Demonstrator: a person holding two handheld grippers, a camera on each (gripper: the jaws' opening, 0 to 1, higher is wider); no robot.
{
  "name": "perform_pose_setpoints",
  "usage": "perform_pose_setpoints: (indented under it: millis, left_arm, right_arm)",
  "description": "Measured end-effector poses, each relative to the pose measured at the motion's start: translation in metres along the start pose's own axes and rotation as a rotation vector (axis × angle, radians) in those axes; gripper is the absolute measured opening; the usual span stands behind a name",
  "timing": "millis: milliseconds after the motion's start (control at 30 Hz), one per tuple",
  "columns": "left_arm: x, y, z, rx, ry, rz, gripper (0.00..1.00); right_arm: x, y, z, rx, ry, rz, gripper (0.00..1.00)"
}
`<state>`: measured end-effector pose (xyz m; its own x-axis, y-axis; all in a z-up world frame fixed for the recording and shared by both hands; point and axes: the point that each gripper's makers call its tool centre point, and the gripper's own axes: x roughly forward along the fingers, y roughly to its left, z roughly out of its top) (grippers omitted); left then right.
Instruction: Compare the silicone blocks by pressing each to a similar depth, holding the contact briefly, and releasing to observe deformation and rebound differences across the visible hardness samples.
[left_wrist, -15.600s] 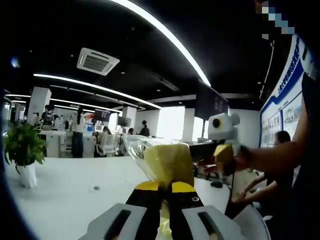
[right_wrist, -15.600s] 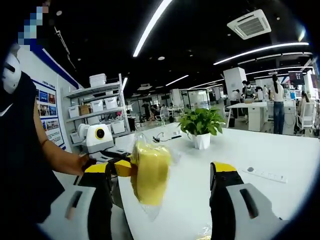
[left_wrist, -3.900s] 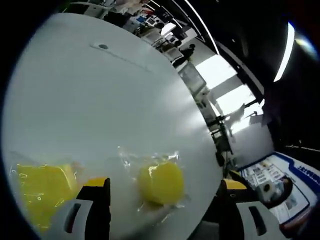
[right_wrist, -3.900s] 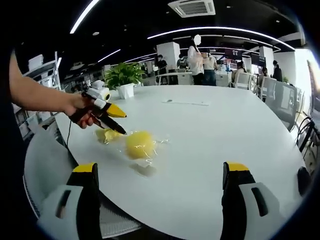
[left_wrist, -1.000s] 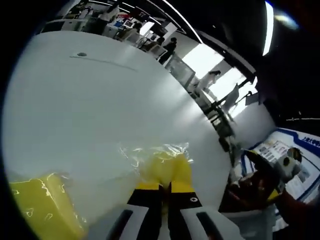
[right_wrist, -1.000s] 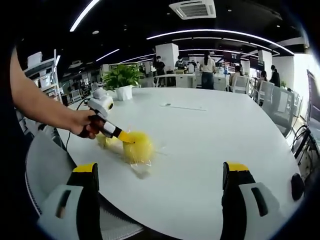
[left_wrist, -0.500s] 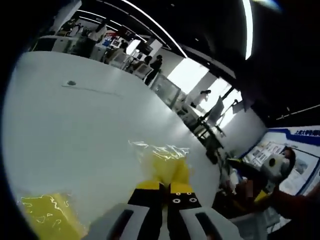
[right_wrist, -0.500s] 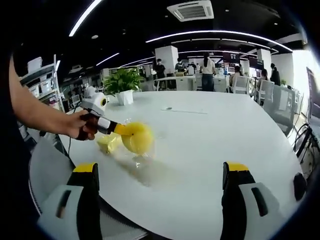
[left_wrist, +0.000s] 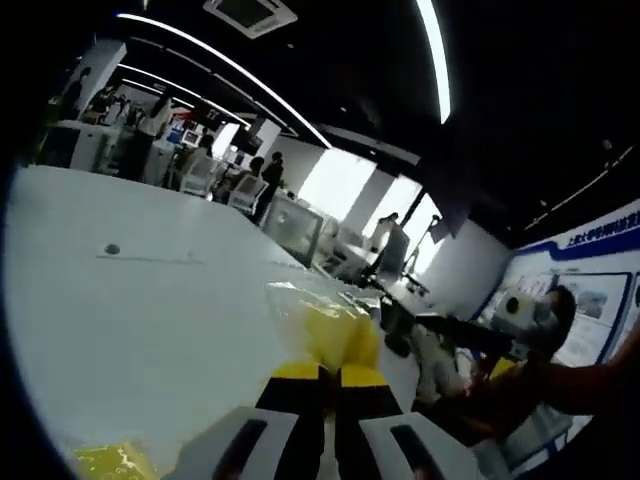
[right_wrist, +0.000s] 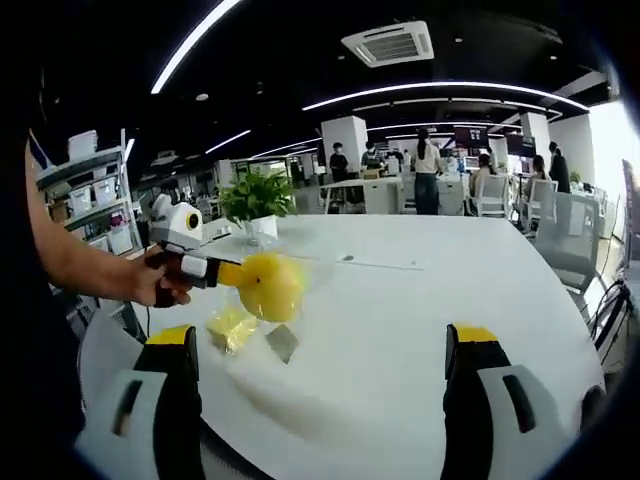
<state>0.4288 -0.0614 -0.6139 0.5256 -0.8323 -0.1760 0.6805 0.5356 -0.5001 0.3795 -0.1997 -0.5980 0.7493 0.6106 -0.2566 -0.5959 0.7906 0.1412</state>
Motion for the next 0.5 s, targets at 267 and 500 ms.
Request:
perform_pose_setpoints:
  millis: [267,500]
  left_arm:
    - [-0.02,-0.018,0.049,0.052,-0.114,-0.001,0.0]
    - [-0.034,-0.042,0.077,0.139,-0.168,-0.012,0.0]
  right_arm:
    - [0.012,0.015,0.043,-0.036,-0.069,0.095,0.96]
    - [0.025,0.036,0.081,-0.065,-0.084,0.237,0.88]
